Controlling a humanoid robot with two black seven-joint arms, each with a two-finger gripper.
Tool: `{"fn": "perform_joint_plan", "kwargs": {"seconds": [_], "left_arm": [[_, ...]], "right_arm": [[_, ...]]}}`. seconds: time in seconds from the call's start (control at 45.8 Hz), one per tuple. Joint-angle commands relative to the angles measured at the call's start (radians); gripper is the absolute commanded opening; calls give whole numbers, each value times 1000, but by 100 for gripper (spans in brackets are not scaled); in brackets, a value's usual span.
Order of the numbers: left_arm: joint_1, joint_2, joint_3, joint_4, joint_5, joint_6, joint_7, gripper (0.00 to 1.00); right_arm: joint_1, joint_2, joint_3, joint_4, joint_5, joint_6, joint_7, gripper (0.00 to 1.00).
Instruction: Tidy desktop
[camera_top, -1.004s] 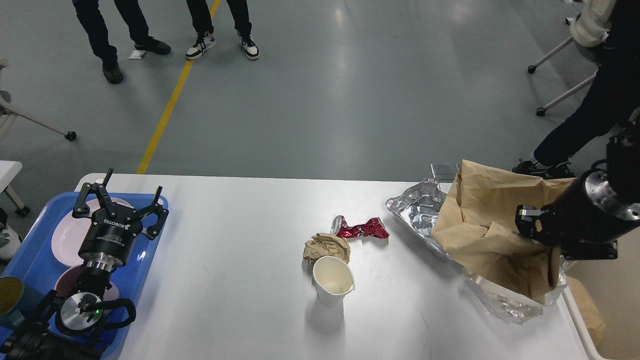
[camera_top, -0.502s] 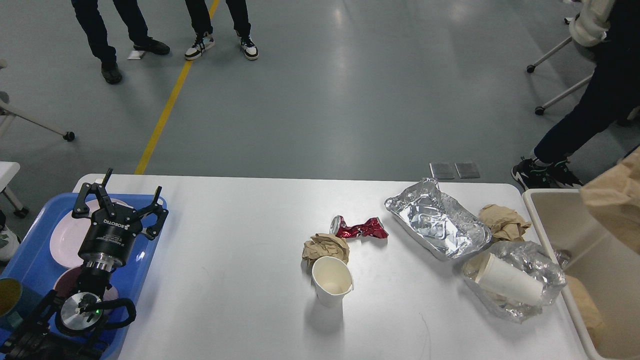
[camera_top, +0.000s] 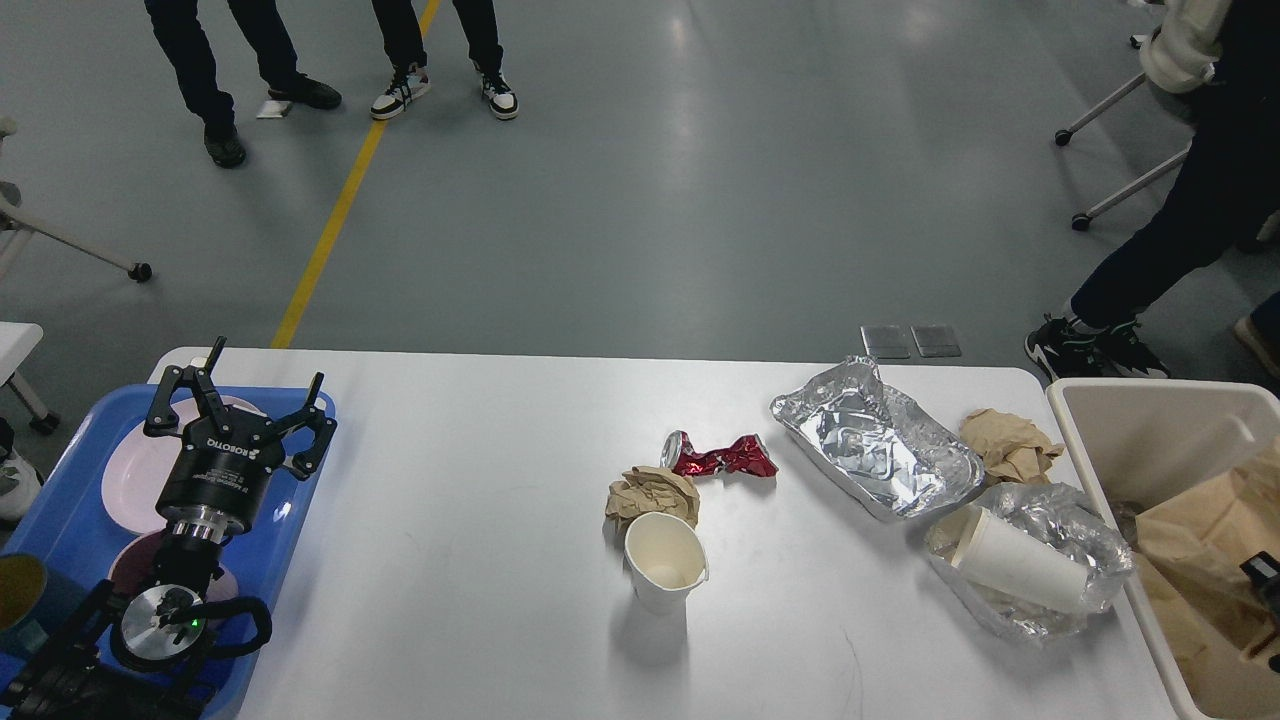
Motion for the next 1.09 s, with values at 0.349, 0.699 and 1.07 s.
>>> {"fn": "perform_joint_plan", "kwargs": {"seconds": [0.349,0.699,1.07], "left_arm": [[0,0,0,0,0,0,0,96],[0,0,0,0,-1,0,0,96],[0,0,0,0,0,0,0,96]], "right_arm": [[-105,98,6,-41,0,-124,-64,0],[-103,98,-8,-35,-1,-164,-54,100],[-8,24,-6,84,-23,-147,-57,100]]}}
